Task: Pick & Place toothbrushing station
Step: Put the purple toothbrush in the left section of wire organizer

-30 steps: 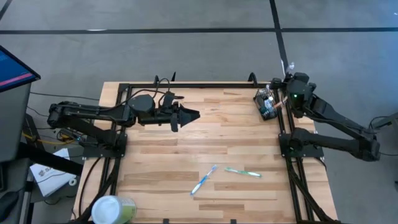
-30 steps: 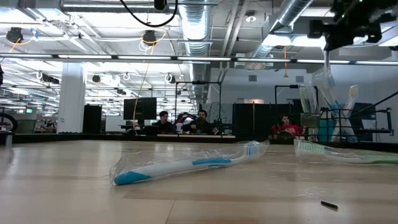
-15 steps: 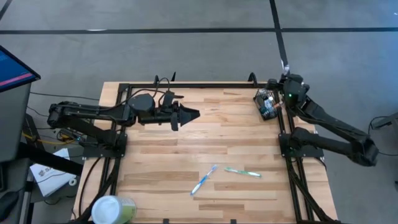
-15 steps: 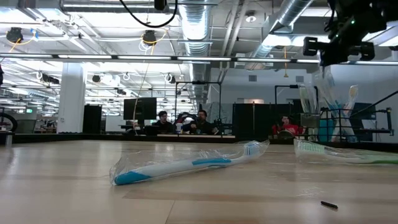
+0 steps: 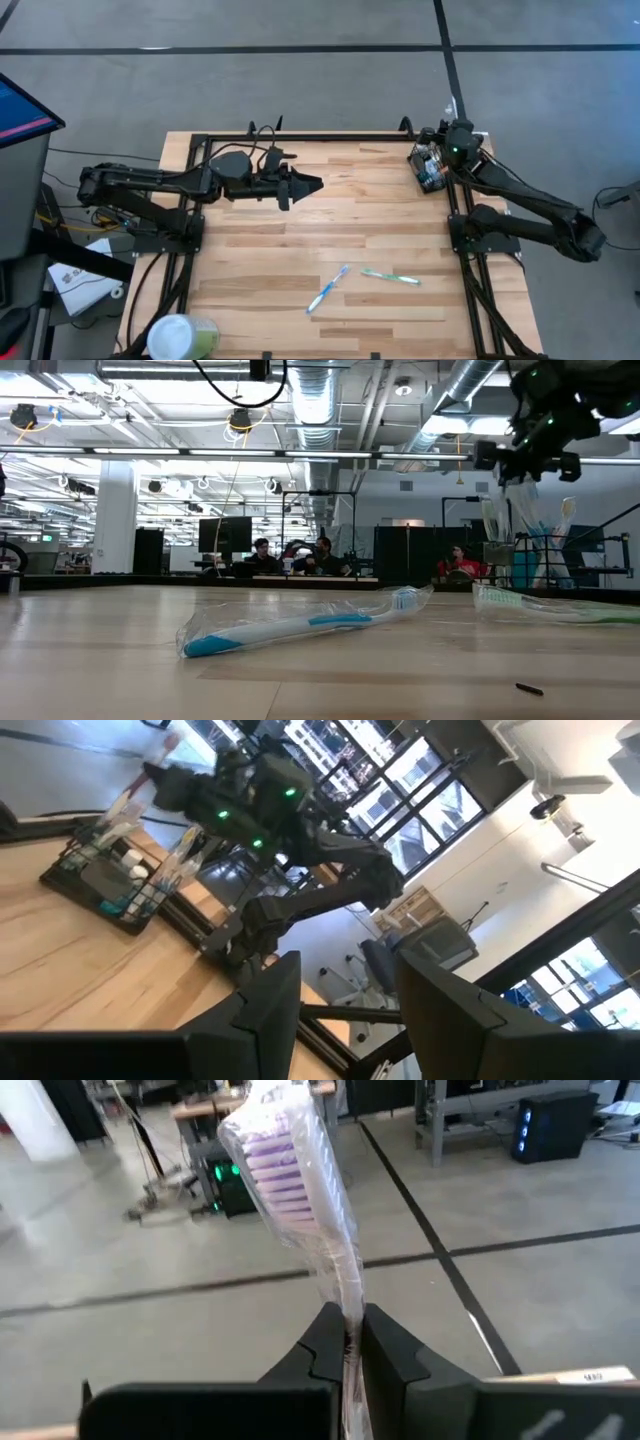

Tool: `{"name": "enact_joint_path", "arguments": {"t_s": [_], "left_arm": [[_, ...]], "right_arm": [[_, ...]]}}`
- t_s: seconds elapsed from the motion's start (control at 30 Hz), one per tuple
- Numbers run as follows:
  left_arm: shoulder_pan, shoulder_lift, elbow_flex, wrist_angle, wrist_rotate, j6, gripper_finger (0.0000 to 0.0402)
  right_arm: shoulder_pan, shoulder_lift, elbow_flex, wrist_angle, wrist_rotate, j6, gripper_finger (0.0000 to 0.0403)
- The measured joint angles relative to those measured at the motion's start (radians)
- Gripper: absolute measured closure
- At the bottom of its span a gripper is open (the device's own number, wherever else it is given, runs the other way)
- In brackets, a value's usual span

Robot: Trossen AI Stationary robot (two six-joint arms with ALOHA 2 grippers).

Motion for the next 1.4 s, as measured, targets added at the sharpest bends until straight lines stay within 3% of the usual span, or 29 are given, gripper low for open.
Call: {"name": "enact_joint_path", "arguments": {"t_s": [0.6,1.07,1.4], "left_arm": [[0.000,0.000,0.000,-0.042,-0.001,0.000,0.0244],[0.000,0.000,0.000,-0.047,-0.002,0.000,0.0244],[0.000,0.000,0.000,-0.053,-0.002,0.000,0.0244]], "right_arm": [[0.021,0.161,-0.013,0.021,0.027,0.082,0.0394],[0.008,0.161,-0.091,0.056,0.046,0.166,0.0391],[0.008,0.161,-0.093,0.048,0.026,0.167,0.0363]]}}
